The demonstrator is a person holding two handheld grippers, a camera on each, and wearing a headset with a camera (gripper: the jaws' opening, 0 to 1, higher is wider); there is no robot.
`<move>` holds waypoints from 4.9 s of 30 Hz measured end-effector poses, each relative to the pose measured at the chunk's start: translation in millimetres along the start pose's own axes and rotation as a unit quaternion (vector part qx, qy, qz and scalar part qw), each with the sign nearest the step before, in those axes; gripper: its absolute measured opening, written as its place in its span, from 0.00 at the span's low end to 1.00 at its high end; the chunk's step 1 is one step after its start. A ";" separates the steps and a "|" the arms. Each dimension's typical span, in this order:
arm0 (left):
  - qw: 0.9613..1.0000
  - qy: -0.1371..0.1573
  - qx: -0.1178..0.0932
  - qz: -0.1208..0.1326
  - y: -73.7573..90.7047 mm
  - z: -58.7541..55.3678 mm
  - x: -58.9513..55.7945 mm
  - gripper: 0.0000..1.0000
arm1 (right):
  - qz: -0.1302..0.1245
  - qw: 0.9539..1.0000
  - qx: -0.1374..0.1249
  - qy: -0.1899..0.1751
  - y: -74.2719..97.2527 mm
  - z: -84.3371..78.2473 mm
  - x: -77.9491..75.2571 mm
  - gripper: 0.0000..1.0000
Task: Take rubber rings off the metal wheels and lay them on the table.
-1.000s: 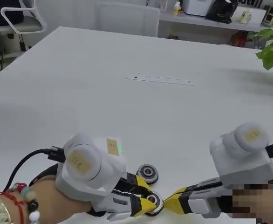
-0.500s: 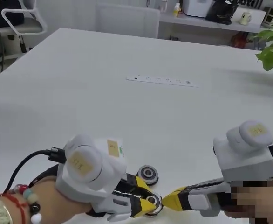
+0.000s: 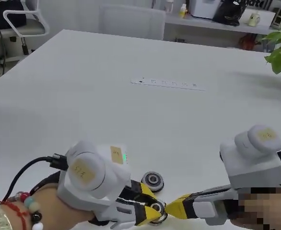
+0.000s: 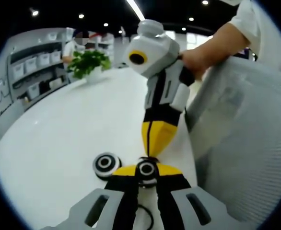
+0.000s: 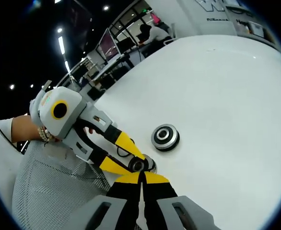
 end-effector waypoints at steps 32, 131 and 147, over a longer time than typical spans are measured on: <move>1.000 -0.003 0.001 0.003 -0.2 1.1 -1.3 0.14 | 0.016 1.000 -0.008 0.003 0.2 3.1 7.2 0.00; 0.996 -0.001 -0.013 0.088 128.2 38.6 3.5 0.81 | 0.041 0.997 -0.063 -0.021 17.4 15.7 16.3 0.00; 0.986 0.066 -0.010 0.154 159.2 8.1 -19.6 0.86 | 0.047 0.996 -0.069 -0.026 18.5 18.4 14.0 0.00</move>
Point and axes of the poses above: the centre of the closed fingertips' face, and the gripper's own axes: y roughly backward along the fingers, x roughly to its left, z roughly out of its top, the point moved 8 cm from there along y, roughly backward along the fingers, and after that the axes turned 12 degrees about -y, right-handed, at the moved point
